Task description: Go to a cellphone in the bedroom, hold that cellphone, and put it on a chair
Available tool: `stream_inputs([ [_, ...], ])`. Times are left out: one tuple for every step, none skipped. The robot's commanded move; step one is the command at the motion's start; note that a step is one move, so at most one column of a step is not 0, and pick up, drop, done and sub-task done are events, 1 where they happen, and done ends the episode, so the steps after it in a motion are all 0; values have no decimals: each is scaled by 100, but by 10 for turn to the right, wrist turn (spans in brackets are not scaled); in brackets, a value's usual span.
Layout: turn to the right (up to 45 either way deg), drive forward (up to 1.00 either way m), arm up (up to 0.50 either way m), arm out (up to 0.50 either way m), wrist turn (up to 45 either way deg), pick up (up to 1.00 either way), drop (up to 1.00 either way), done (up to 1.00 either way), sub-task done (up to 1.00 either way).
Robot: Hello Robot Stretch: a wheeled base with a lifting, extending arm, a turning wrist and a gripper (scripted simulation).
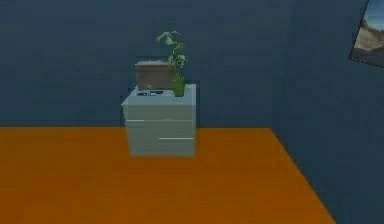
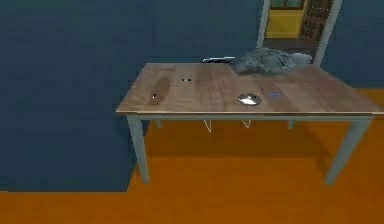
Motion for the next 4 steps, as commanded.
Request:
stream_inputs([
  [0, 100, 0, 0, 0, 0, 0, 0, 0],
  [0, 25, 0, 0, 0, 0, 0, 0, 0],
  [-450, 0, 0, 0, 0, 0, 0, 0, 0],
  [-450, 0, 0, 0, 0, 0, 0, 0, 0],
])
